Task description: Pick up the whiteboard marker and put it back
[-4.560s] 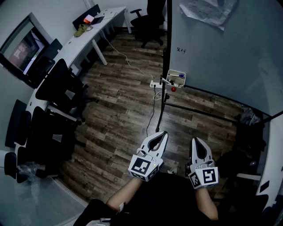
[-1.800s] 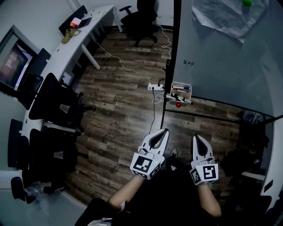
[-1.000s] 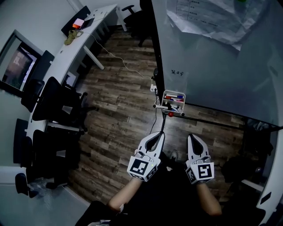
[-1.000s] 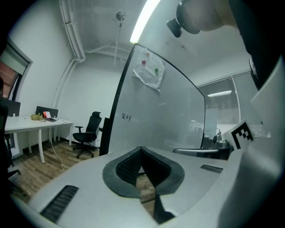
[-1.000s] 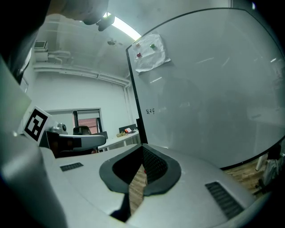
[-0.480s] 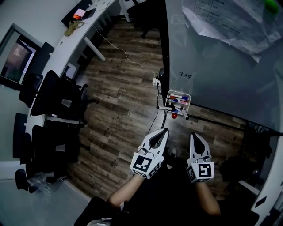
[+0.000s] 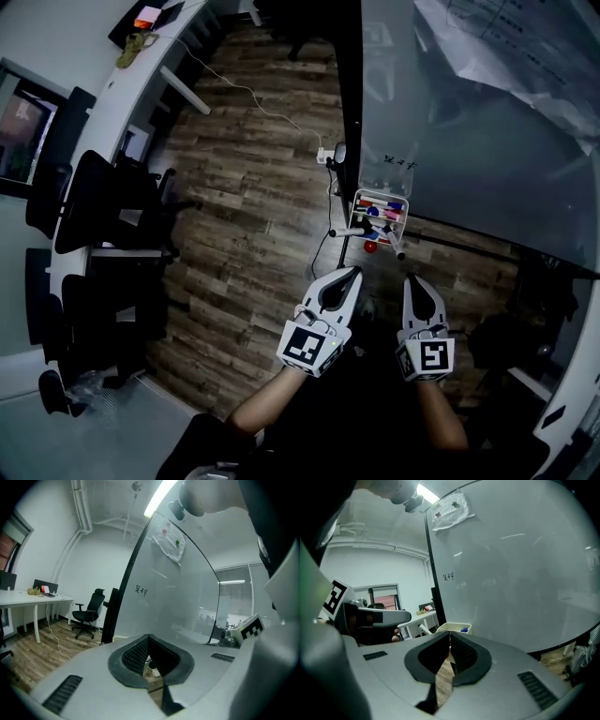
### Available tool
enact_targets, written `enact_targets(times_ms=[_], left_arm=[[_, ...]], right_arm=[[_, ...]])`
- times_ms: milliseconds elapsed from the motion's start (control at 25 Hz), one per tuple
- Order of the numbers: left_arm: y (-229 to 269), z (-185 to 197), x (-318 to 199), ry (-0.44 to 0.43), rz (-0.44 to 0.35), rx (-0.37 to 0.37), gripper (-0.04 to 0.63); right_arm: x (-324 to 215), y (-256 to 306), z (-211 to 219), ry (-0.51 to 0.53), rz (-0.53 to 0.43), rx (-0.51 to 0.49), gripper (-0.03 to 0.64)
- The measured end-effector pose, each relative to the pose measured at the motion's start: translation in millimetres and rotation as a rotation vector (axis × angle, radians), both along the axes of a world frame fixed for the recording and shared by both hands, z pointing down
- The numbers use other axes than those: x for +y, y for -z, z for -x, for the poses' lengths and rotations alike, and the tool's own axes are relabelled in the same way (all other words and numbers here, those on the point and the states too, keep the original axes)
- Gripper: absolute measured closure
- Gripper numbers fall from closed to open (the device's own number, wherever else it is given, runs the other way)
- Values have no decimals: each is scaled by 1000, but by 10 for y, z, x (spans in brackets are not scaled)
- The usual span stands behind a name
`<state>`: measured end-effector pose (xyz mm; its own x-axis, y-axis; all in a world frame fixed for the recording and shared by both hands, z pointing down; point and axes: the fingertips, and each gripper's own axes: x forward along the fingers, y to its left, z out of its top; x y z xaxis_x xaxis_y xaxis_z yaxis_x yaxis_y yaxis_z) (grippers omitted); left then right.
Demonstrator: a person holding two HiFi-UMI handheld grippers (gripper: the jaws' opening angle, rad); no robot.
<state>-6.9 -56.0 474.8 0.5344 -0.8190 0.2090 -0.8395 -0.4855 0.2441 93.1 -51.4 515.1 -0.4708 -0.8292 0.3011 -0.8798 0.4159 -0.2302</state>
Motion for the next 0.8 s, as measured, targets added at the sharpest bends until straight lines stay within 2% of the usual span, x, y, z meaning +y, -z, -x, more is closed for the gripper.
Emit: enact_targets(times_ms=[160, 360, 560, 800], left_arm=[[-86, -30, -64, -9, 22, -1, 588], [-168, -26, -101, -7, 37, 15, 588], [-256, -6, -159, 1, 52, 20, 588], [-284, 47, -169, 7, 60, 14, 588]], right_arm=[[-66, -101, -1, 4, 26, -2, 595], [-115, -269, 55, 36, 52, 36, 507], [-204, -303, 134, 39, 66, 46, 497], [-340, -310, 203, 30, 33, 51, 492]])
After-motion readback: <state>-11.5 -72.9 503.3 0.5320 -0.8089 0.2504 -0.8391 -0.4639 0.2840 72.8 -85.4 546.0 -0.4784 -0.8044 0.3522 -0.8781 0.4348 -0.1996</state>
